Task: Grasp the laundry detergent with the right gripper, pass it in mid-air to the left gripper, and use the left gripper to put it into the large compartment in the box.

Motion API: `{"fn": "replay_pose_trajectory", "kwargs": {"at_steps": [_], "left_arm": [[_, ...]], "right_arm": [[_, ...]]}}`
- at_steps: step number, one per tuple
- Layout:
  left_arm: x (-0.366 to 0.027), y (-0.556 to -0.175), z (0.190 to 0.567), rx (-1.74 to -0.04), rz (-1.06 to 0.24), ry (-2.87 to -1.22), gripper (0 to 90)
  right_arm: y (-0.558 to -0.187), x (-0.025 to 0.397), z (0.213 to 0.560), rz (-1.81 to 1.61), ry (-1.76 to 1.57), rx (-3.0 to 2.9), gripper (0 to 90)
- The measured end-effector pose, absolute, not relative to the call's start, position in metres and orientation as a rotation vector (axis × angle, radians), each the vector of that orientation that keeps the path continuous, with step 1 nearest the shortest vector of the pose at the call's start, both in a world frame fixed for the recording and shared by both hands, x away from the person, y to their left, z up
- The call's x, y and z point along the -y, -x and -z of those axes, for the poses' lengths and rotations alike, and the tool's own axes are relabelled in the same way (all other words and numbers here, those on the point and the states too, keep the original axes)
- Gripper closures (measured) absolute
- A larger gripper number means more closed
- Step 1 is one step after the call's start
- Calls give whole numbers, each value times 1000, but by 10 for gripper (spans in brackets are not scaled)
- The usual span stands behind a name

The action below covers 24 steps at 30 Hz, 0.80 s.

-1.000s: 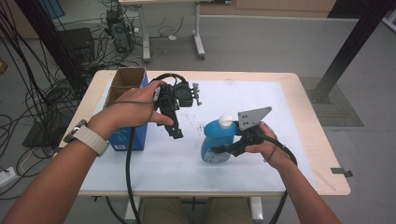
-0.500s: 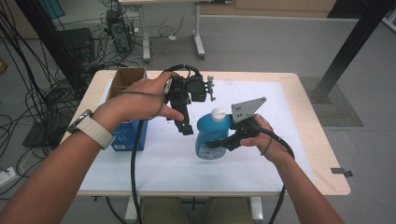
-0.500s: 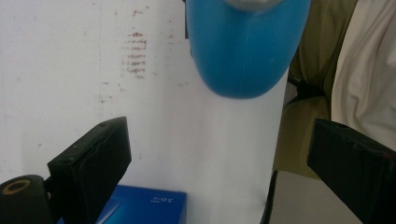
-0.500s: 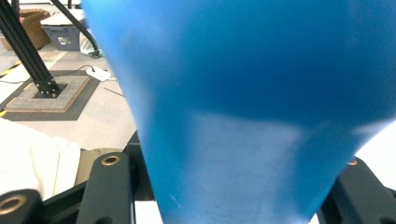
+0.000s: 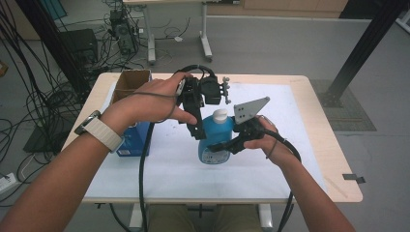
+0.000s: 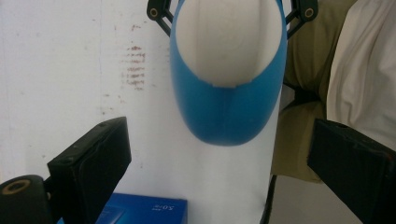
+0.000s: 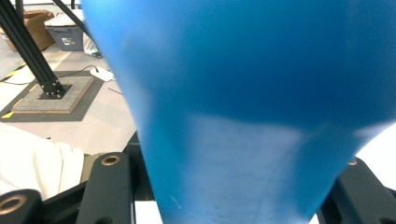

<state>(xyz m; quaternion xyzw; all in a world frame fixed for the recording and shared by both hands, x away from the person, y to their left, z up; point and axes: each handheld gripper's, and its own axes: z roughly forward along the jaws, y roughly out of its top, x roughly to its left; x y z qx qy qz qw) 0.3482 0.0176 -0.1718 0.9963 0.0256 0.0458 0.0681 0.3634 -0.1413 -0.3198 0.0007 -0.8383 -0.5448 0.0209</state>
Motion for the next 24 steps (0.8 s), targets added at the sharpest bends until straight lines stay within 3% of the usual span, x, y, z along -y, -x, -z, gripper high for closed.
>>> {"fn": "replay_pose_trajectory", "kwargs": {"at_steps": [24], "left_arm": [[-6, -358, 175, -97, -92, -2980, 57]], "right_arm": [[-370, 130, 319, 1655, 6, 2588, 437]]}}
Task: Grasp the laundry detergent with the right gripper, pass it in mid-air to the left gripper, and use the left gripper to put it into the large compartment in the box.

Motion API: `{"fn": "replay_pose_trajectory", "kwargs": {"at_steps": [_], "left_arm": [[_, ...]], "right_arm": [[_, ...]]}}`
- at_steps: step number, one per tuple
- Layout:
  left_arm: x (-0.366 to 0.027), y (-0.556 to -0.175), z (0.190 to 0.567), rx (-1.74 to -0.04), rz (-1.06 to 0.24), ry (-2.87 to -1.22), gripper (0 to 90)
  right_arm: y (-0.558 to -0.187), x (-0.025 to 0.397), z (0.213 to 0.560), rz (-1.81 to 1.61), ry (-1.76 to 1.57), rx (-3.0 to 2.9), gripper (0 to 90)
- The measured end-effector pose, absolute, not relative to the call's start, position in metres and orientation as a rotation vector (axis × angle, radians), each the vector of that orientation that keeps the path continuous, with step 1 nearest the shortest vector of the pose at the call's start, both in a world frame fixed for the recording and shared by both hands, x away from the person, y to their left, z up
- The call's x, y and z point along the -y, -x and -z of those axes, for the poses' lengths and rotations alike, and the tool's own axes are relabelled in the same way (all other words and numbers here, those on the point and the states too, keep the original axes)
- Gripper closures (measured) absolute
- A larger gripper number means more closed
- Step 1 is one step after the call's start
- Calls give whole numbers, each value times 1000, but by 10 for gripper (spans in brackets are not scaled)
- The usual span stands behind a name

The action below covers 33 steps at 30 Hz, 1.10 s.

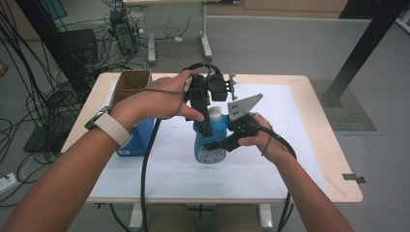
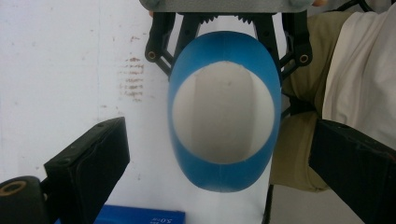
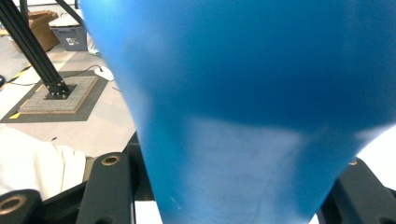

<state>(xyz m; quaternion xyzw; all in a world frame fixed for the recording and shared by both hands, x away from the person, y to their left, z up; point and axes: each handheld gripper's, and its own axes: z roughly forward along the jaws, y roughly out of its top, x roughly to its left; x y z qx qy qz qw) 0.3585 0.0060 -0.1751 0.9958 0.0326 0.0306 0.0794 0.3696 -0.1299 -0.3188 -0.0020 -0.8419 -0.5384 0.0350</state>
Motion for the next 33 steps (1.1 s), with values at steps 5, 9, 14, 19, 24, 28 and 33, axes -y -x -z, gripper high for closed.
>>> {"fn": "replay_pose_trajectory", "kwargs": {"at_steps": [5, 9, 14, 19, 24, 28, 33], "left_arm": [[-5, -362, 178, -104, -82, -2972, 56], [-5, -363, 180, -107, -77, -2972, 57], [-5, -363, 180, -103, -76, -2973, 58], [-4, -363, 179, -101, -74, -2973, 58], [-4, -363, 179, -101, -73, -2973, 58], [-4, -363, 179, -95, -69, -2975, 58], [-3, -363, 179, -94, -66, -2973, 57]], "right_arm": [[-370, 130, 319, 1655, 4, 2589, 437], [-371, 129, 319, 1647, 5, 2592, 437], [-371, 128, 320, 1638, 4, 2595, 437], [-371, 128, 320, 1636, 5, 2595, 437], [-371, 128, 321, 1629, 5, 2598, 437], [-372, 128, 321, 1630, 8, 2593, 437], [-372, 128, 321, 1625, 8, 2597, 437]]}}
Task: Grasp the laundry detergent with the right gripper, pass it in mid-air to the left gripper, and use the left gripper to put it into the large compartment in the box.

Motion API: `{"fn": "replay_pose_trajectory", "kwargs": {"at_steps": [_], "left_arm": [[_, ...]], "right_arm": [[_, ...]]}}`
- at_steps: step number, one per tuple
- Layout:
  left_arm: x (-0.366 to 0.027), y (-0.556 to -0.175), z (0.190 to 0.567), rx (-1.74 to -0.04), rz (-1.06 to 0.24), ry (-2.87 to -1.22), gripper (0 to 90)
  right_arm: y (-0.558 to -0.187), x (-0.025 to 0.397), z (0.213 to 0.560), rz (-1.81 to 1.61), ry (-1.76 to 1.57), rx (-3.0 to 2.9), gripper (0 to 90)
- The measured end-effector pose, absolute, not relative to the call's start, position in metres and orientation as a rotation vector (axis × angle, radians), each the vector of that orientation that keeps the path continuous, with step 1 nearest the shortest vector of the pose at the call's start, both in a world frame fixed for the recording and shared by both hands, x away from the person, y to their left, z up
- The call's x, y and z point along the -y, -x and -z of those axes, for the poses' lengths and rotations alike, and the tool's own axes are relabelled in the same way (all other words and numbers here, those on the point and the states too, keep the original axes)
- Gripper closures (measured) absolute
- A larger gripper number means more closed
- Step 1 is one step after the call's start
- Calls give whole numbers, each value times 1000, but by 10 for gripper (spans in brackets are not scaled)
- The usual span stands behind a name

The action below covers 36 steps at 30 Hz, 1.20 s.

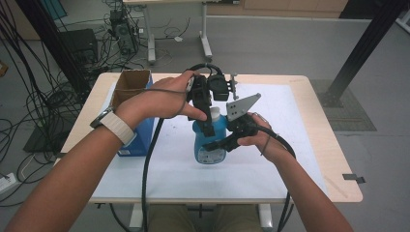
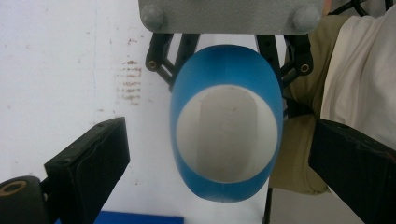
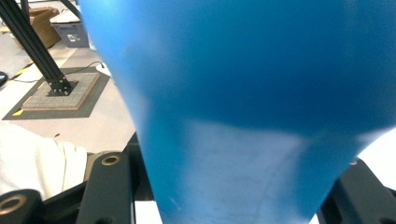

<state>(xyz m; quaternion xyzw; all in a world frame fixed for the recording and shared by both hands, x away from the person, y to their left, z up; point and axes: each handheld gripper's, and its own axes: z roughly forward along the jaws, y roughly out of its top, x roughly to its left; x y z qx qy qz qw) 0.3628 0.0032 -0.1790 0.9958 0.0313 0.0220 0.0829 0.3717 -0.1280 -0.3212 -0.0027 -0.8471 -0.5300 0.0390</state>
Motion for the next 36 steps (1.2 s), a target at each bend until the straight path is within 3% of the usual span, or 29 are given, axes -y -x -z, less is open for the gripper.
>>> {"fn": "replay_pose_trajectory", "kwargs": {"at_steps": [36], "left_arm": [[-3, -363, 179, -102, -68, -2985, 67]], "right_arm": [[-373, 130, 321, 1633, 24, 2594, 437]]}}
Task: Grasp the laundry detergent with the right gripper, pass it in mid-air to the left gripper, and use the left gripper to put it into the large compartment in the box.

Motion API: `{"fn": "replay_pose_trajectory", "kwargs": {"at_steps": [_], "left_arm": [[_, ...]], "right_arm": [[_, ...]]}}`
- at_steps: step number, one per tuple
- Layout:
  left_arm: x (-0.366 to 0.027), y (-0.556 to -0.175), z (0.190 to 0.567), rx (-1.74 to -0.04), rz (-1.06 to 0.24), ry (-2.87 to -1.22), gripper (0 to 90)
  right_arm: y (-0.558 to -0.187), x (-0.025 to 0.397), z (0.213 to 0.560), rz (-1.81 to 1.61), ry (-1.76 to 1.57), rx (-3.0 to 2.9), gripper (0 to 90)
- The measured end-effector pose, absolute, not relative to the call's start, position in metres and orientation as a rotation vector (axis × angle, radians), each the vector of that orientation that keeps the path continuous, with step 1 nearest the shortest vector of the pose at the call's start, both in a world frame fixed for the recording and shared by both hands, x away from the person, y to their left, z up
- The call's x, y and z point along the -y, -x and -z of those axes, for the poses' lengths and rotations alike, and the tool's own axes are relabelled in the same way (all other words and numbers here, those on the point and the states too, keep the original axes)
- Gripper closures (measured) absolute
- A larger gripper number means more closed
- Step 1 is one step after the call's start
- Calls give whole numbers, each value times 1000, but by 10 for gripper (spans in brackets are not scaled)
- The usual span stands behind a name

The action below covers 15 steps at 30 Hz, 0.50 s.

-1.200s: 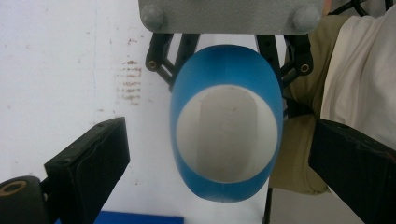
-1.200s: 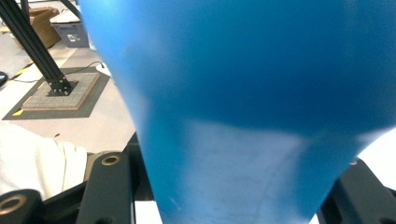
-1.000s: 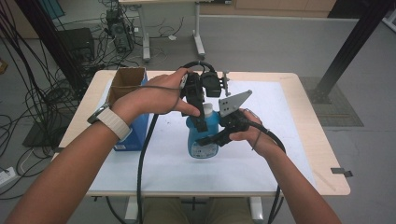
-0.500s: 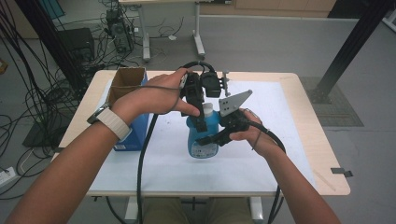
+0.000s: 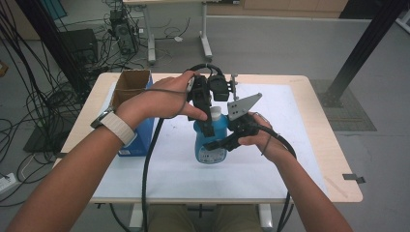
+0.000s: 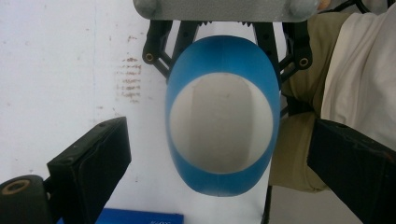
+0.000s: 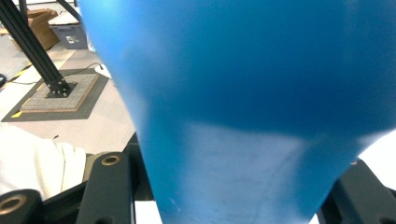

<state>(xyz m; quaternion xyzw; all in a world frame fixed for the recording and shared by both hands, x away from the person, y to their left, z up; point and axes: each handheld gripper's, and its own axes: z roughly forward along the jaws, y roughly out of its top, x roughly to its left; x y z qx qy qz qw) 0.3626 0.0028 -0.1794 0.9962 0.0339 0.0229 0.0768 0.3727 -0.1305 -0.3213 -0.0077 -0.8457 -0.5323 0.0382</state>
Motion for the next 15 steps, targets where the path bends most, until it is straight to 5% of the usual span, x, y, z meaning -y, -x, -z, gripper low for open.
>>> {"fn": "replay_pose_trajectory", "kwargs": {"at_steps": [15], "left_arm": [[-3, -362, 179, -105, -74, -2988, 68]], "right_arm": [[-373, 130, 322, 1627, 24, 2591, 437]]}}
